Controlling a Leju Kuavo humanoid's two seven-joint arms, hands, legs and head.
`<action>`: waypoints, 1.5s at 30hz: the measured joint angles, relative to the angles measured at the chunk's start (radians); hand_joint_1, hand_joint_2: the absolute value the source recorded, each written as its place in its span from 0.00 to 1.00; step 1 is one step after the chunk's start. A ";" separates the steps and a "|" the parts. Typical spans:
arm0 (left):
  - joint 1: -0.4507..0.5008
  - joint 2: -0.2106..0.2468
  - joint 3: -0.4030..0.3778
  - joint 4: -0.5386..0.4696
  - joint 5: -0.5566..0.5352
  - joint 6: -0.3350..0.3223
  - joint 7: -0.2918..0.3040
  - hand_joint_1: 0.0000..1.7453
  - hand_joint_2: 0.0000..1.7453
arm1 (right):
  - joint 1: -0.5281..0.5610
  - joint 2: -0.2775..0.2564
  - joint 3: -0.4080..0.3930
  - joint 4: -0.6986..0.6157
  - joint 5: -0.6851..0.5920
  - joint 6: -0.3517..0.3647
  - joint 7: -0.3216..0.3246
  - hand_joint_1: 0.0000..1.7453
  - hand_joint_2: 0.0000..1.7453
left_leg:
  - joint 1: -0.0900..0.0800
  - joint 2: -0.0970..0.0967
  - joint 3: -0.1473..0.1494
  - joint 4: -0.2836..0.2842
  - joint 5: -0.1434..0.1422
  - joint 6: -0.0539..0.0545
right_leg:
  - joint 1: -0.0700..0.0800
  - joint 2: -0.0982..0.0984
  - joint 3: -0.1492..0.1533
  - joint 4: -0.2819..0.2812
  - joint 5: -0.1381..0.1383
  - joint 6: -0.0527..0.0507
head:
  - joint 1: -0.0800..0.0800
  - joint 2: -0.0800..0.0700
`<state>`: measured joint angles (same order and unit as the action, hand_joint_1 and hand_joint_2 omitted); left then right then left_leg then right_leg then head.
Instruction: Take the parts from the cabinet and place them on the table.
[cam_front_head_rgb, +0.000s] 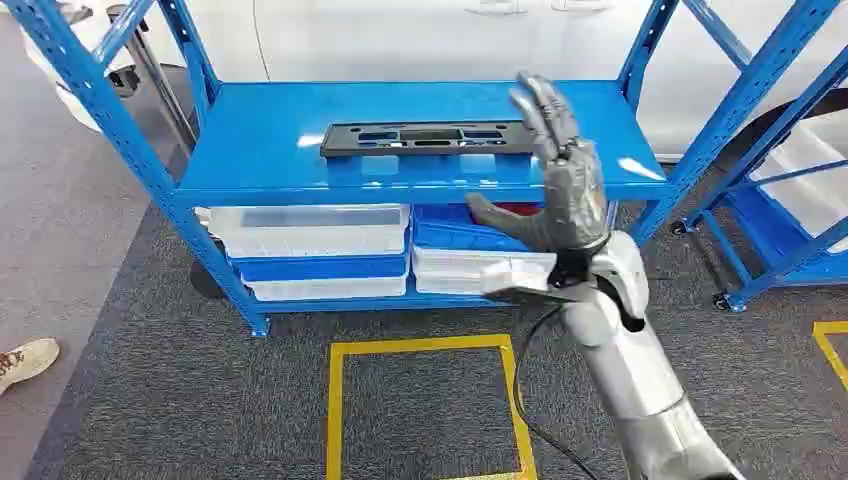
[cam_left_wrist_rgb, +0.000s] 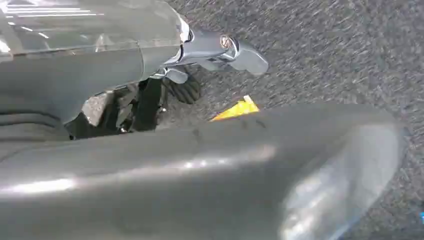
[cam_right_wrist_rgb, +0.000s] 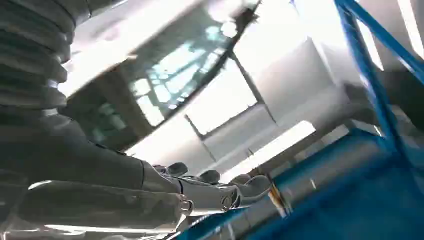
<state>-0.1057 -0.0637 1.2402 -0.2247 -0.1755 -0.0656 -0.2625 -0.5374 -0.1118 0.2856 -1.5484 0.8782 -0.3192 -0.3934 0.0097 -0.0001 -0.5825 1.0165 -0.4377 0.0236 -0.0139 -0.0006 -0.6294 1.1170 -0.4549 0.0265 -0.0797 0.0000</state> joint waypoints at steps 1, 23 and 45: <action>-0.001 0.000 0.000 0.000 0.000 0.000 0.000 0.00 0.00 | -0.017 0.000 0.022 0.048 0.040 -0.011 0.012 0.00 1.00 | 0.000 0.000 0.000 0.000 -0.001 -0.003 | 0.001 0.002 0.033 -0.073 0.018 -0.006 | 0.000 0.000; 0.006 0.005 0.000 0.001 0.000 0.000 -0.003 0.00 0.00 | -0.138 0.025 0.097 0.656 0.037 -0.279 0.011 0.00 1.00 | 0.001 -0.005 -0.020 -0.002 0.017 -0.001 | 0.003 -0.001 0.026 -0.052 -0.029 0.004 | 0.000 0.000; 0.009 0.006 0.000 0.003 -0.001 0.000 -0.002 0.00 0.00 | -0.145 0.034 0.097 0.705 0.015 -0.273 0.005 0.00 0.00 | 0.005 -0.005 -0.113 0.216 -0.063 -0.055 | 0.002 -0.003 0.041 -0.110 0.023 -0.044 | 0.000 0.000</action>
<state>-0.0969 -0.0580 1.2405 -0.2216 -0.1763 -0.0652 -0.2647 -0.6821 -0.0778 0.3826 -0.8431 0.8930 -0.5922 -0.3879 0.0149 -0.0048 -0.6956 1.2329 -0.5007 -0.0311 -0.0115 -0.0033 -0.5889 1.0068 -0.4318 -0.0171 -0.0797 0.0000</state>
